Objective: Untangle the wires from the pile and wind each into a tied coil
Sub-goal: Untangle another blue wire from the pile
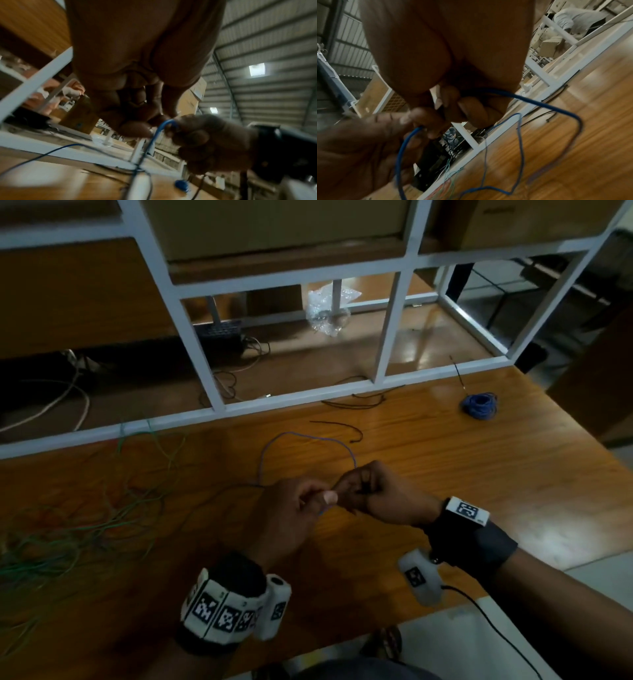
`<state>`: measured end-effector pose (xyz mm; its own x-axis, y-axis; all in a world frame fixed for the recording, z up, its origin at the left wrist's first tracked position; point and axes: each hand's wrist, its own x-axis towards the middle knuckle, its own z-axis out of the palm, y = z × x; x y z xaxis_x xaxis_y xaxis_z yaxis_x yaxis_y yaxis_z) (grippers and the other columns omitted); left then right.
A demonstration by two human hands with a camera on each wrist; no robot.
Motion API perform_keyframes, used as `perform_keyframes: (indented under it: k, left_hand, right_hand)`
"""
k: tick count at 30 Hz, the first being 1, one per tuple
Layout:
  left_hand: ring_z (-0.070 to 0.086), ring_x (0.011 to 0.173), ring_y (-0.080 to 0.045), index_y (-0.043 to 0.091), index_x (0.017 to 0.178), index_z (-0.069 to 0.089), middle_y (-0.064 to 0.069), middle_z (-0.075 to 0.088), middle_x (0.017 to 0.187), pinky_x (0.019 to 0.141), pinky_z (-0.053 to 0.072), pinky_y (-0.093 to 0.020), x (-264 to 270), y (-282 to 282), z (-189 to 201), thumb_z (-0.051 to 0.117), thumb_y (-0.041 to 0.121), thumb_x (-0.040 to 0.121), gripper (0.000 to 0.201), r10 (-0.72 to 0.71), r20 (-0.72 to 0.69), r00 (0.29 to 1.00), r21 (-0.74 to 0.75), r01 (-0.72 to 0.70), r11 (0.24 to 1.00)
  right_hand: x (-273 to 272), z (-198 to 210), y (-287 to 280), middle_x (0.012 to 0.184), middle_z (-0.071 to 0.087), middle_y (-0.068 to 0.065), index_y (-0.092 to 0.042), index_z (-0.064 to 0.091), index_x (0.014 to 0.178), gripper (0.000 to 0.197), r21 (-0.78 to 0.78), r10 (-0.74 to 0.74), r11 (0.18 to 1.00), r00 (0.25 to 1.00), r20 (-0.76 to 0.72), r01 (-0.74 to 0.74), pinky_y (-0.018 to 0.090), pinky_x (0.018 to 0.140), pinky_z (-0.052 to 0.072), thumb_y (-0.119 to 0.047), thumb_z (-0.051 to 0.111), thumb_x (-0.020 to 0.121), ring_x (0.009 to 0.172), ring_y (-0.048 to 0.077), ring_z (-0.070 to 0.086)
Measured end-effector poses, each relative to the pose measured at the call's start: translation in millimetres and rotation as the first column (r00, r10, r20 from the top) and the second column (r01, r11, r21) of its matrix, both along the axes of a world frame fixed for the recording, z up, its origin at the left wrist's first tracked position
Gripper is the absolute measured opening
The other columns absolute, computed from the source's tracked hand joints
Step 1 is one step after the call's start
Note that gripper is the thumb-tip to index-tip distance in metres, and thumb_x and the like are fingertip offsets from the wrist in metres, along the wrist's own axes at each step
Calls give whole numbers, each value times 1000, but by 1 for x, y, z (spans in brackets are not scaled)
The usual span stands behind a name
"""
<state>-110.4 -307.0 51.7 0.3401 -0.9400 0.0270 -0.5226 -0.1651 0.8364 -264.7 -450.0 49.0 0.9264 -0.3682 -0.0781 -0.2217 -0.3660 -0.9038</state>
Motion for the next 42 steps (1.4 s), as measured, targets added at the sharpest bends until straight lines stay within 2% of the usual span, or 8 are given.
perform_keyframes:
  k: [5, 8, 13, 18, 25, 29, 34, 42]
  left_hand:
    - [60, 95, -1, 39, 87, 67, 16, 65, 97, 84, 46, -28, -4, -7, -24, 61, 62, 73, 28, -49, 93, 994, 30, 46, 998]
    - [63, 75, -8, 28, 85, 62, 10, 68, 78, 74, 49, -32, -20, -18, -29, 61, 53, 80, 26, -23, -173, 985, 24, 28, 999]
    - [44, 45, 2, 17, 87, 68, 13, 56, 56, 48, 40, -20, -24, -22, -31, 67, 38, 88, 21, -16, -284, 959, 82, 41, 996]
    - [65, 79, 6, 31, 78, 75, 19, 73, 82, 74, 48, -16, -13, -3, -45, 67, 34, 92, 16, 56, -145, 988, 188, -28, 982]
    - [63, 80, -12, 22, 90, 71, 8, 68, 85, 67, 47, -32, -35, -26, -34, 47, 48, 91, 36, -90, 165, 982, 77, 78, 994]
    - [54, 65, -5, 31, 89, 65, 15, 57, 73, 58, 35, -25, -38, -45, -28, 54, 38, 98, 16, -56, 186, 981, 61, 46, 997]
    - [50, 49, -4, 16, 94, 70, 15, 52, 58, 48, 48, -29, -20, -23, -27, 60, 25, 98, 14, -15, -325, 946, 140, 64, 988]
    - [54, 85, 3, 22, 102, 71, 17, 61, 98, 75, 40, -12, 19, 15, -41, 47, 36, 101, 28, 39, 235, 971, 83, -60, 995]
  right_hand:
    - [-34, 6, -27, 60, 52, 20, -12, 73, 74, 32, 203, -92, 976, 992, 83, 74, 29, 49, 27, -28, 66, 101, 46, 19, 34]
    - [-42, 7, -35, 60, 53, 27, 4, 68, 77, 42, 166, -67, 985, 994, 89, 51, 29, 48, 28, -30, 64, 101, 45, 23, 33]
    - [-80, -3, -72, 62, 63, -10, -22, 73, 84, 20, -147, -127, 981, 992, 7, 126, 24, 51, 39, -34, 64, 98, 50, 3, 51]
    - [-132, -24, -107, 59, 59, -1, -21, 72, 84, 31, -248, -219, 949, 973, -69, 196, 31, 51, 37, -46, 59, 97, 49, 15, 52]
    - [-94, -22, -49, 150, 51, -9, -31, 47, 149, 69, -733, -130, 667, 947, -293, -135, 52, 107, 42, -73, 31, 96, 144, 23, 37]
    - [-53, -17, -22, 105, 72, -4, -31, 58, 131, 50, -766, -65, 633, 978, -196, -112, 43, 73, 55, -49, 23, 98, 98, 25, 65]
    - [-63, -24, -64, 78, 66, -4, -28, 66, 110, 27, -783, -221, 611, 975, -25, 118, 24, 44, 36, -20, 48, 92, 65, 20, 57]
    - [-67, -50, -82, 127, 70, 2, -24, 64, 133, 35, -837, -340, 547, 913, -226, -4, 46, 85, 52, -28, 59, 99, 117, 31, 57]
